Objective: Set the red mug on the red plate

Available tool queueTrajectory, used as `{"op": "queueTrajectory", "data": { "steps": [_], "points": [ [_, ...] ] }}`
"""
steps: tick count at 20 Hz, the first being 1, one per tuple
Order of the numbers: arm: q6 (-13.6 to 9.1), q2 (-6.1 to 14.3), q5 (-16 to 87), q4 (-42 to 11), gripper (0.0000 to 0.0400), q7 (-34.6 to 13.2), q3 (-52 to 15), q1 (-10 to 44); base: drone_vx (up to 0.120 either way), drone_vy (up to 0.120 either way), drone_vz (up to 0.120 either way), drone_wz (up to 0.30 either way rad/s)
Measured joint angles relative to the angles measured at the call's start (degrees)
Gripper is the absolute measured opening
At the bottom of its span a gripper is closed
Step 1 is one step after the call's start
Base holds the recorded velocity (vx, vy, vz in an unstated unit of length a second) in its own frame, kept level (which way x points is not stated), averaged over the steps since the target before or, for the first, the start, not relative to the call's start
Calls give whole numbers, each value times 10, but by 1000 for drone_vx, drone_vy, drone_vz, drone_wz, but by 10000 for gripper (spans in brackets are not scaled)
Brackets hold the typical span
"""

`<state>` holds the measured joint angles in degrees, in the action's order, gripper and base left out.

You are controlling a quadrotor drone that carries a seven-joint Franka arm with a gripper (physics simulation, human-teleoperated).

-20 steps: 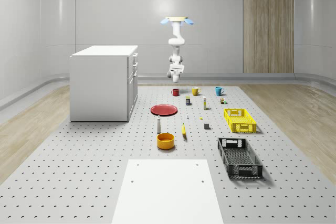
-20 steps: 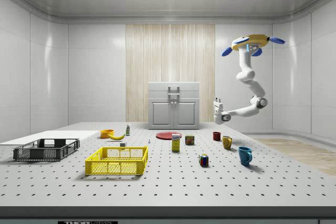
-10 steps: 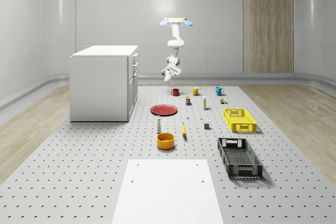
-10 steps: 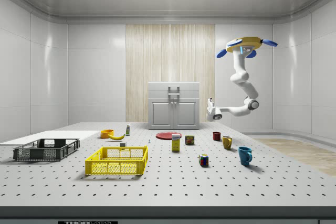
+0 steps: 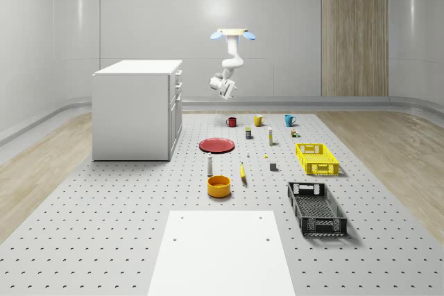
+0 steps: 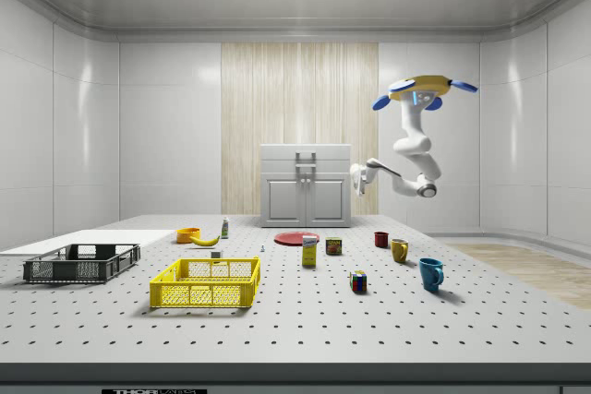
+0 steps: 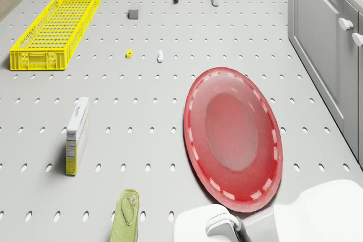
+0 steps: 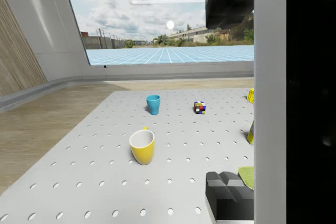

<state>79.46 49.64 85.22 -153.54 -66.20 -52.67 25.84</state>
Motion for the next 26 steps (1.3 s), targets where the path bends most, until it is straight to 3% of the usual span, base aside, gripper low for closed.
{"op": "queueTrajectory", "data": {
  "steps": [5,11,17,23,26],
  "points": [
    [-66,37,191,-91,400,-113,-101,151,88,0,-120,0],
    [-116,74,269,-119,400,-188,-158,264,-107,100,-120,0],
    [-127,100,284,-124,400,-221,-183,312,-120,120,-120,0],
    [-120,121,281,-124,400,-237,-195,334,-120,120,-120,0],
    [-114,131,277,-123,400,-243,-200,341,-120,0,-120,0]
  ]
}}
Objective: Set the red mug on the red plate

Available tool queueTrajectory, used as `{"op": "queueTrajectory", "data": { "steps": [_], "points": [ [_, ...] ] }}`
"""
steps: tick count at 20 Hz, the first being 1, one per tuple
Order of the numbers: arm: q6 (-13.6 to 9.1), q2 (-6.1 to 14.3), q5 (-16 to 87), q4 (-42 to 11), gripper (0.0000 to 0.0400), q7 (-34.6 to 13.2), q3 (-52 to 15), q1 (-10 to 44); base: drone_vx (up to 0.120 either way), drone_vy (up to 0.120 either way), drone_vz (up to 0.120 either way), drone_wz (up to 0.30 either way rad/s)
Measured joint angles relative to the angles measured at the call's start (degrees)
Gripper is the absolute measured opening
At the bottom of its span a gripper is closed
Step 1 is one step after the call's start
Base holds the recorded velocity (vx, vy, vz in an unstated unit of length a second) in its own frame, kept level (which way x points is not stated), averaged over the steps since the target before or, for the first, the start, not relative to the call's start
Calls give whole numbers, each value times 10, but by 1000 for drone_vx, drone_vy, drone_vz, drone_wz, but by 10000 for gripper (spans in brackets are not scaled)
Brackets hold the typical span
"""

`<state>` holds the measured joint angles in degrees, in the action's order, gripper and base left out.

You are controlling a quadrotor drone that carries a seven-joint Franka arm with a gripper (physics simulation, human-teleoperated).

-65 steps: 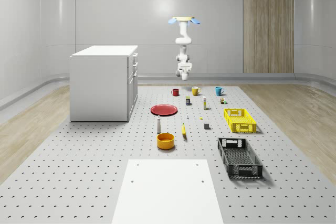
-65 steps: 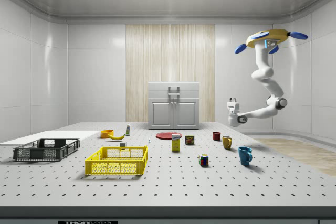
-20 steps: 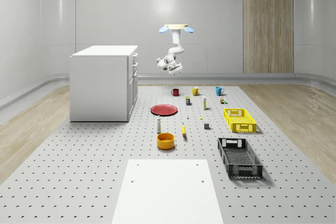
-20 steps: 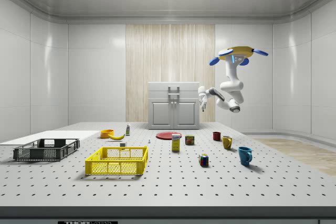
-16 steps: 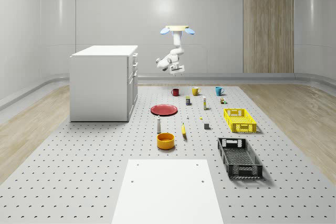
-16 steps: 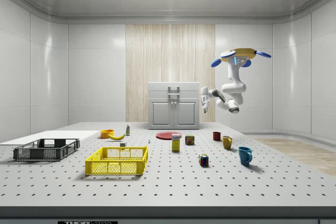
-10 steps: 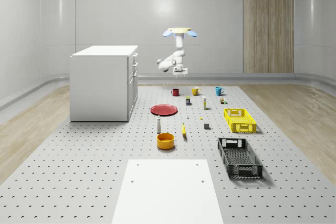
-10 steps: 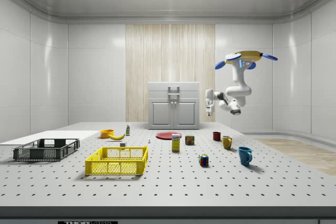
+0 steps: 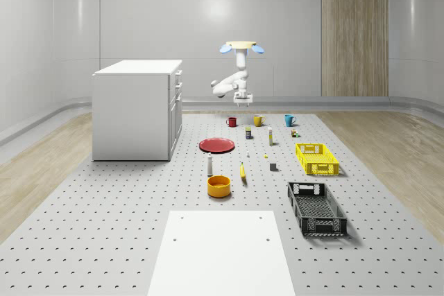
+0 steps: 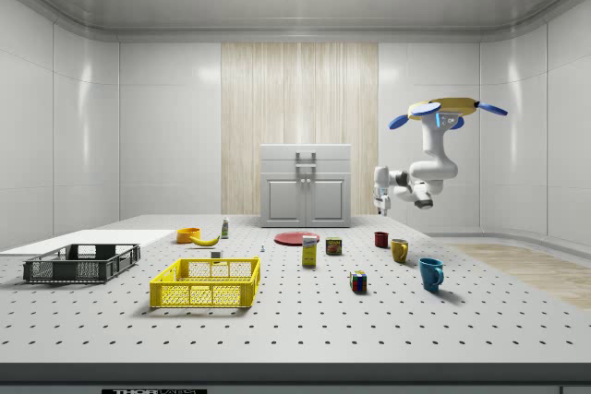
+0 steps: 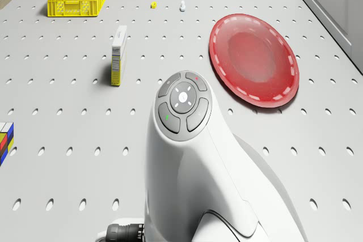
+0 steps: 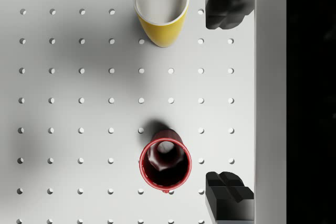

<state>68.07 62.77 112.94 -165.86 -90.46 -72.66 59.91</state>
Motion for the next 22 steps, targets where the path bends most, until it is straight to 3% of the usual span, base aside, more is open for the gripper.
{"op": "queueTrajectory", "data": {
  "steps": [7,12,15,22],
  "points": [
    [17,22,-10,1,400,-9,-9,11,-109,-91,-114,0],
    [30,36,-18,2,400,-15,-14,16,0,0,-88,0],
    [38,45,-22,3,400,-17,-16,19,0,-120,-120,0],
    [71,71,-6,8,400,-17,7,20,0,0,0,0]
  ]
}}
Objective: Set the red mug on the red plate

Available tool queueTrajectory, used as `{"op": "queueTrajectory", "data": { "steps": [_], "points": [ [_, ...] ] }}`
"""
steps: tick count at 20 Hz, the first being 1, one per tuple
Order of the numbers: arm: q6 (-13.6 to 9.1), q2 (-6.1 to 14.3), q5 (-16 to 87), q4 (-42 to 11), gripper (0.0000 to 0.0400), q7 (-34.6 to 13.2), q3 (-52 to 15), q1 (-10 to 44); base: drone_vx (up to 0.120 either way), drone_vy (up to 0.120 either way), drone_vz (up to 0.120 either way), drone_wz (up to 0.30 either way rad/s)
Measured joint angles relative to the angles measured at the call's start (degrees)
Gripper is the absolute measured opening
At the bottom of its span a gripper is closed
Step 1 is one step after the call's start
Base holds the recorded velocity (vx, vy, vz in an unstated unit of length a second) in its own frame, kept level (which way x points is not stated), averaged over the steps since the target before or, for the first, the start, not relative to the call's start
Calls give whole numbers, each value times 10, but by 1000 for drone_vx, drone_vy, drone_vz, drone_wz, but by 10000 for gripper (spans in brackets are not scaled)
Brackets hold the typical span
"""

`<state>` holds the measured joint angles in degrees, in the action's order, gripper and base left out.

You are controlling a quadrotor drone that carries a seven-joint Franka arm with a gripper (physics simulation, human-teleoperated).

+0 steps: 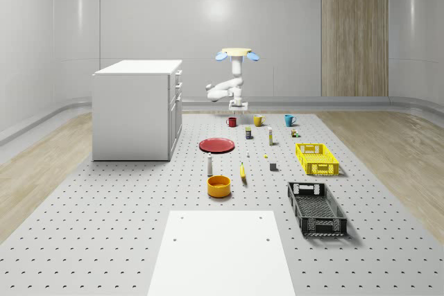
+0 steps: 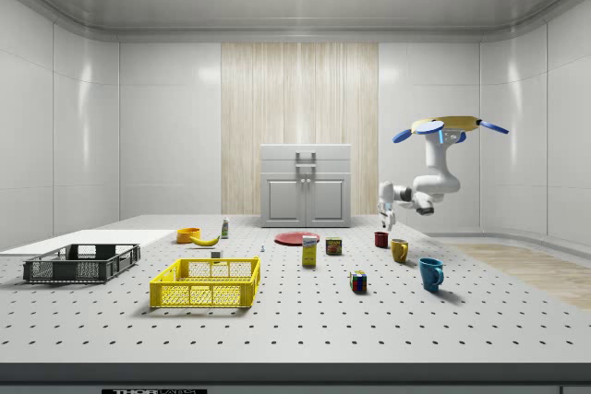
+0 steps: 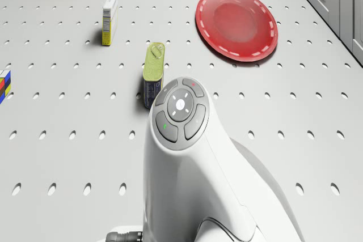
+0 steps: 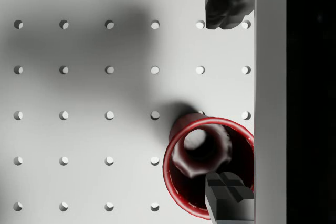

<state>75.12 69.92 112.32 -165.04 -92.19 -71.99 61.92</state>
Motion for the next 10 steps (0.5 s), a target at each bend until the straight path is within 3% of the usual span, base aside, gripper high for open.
{"op": "queueTrajectory", "data": {
  "steps": [10],
  "points": [
    [48,32,27,22,400,22,34,-7,0,0,0,0]
  ]
}}
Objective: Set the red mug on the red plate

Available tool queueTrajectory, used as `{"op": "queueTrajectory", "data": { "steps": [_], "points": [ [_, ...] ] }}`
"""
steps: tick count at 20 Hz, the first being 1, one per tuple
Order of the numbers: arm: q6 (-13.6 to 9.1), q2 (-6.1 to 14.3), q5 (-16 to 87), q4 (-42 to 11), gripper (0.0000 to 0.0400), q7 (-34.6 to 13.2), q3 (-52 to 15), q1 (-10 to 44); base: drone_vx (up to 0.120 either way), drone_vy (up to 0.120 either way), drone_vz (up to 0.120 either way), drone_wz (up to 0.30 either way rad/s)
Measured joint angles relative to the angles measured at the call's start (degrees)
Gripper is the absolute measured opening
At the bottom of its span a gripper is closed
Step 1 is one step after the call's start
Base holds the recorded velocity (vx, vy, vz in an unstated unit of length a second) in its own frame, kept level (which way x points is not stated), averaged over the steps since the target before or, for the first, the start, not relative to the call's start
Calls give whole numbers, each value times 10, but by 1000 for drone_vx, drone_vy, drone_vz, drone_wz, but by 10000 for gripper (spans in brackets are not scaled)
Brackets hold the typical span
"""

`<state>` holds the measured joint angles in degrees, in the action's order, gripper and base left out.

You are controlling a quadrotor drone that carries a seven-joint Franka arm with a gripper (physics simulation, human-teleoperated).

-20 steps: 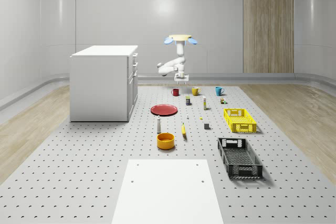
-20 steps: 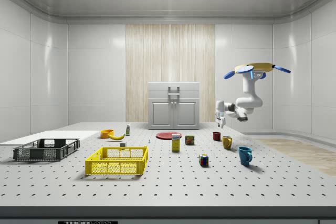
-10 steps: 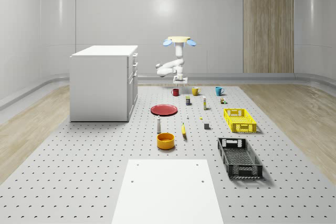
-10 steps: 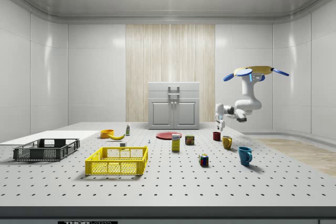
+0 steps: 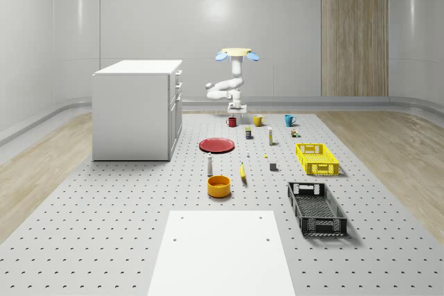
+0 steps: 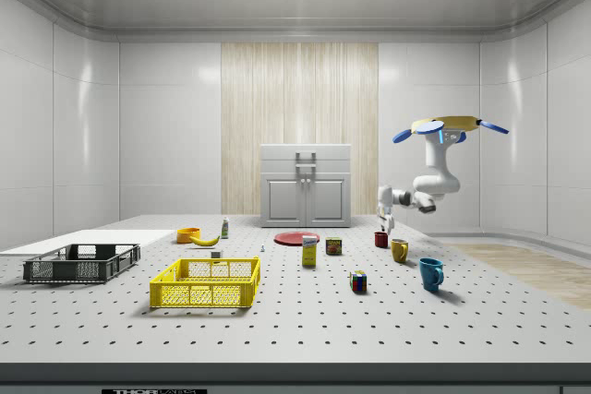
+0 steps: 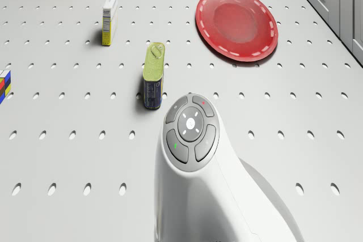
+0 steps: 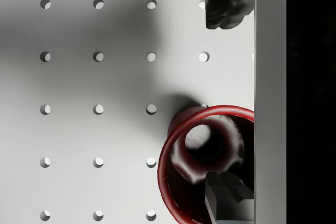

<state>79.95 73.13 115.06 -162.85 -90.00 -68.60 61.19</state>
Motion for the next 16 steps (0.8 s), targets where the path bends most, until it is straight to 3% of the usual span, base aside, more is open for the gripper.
{"op": "queueTrajectory", "data": {
  "steps": [16],
  "points": [
    [52,22,29,48,400,3,33,34,0,0,0,0]
  ]
}}
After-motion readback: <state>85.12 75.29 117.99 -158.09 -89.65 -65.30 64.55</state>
